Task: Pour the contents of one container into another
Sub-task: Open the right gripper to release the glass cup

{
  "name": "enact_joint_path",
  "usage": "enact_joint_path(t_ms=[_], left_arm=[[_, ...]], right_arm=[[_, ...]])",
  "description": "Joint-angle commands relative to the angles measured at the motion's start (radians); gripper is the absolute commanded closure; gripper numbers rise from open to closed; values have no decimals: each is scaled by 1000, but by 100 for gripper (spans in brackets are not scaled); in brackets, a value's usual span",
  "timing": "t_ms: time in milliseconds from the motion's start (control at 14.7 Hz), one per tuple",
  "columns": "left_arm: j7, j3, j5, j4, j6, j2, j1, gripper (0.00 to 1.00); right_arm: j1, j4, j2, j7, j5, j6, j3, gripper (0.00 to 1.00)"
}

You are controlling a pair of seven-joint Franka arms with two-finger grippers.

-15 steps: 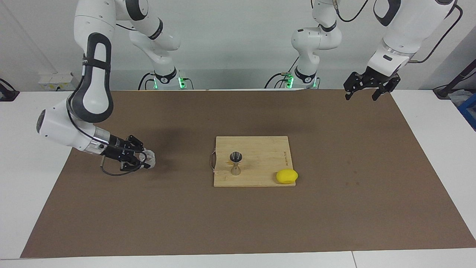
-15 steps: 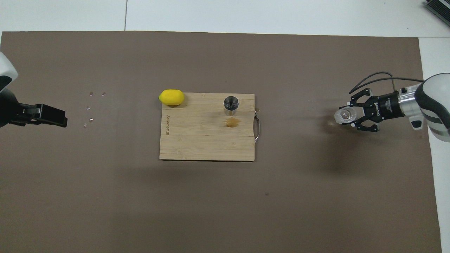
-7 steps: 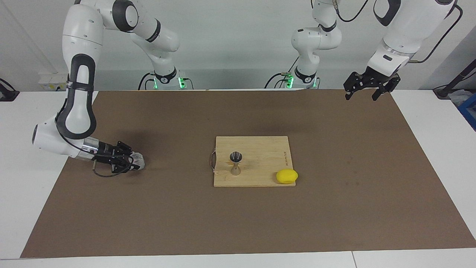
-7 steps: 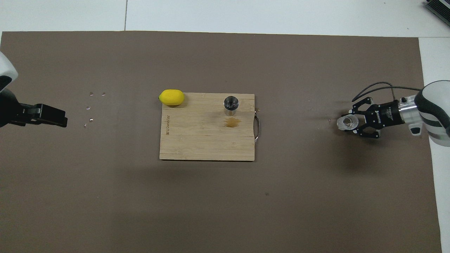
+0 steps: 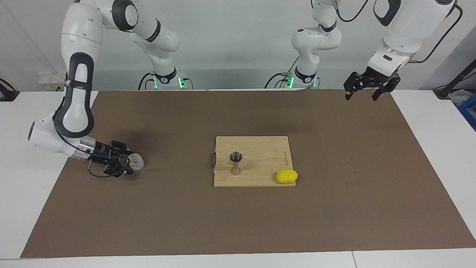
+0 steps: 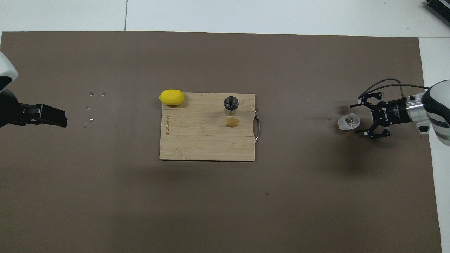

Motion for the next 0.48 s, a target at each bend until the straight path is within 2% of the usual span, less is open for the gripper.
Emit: enact_joint_path(t_ms=[0,204,408], left_arm=[[5,4,14,-11,-9,-20,-5,0],[4,4,14,-11,-9,-20,-5,0],[4,4,14,-11,-9,-20,-5,0]], right_arm=[[3,-32,-119,-13,-77,11,7,4],[22,-32,-196,-31,-187,-5,13,0],[119,-32,-239,-153,-334,-48,13,0]])
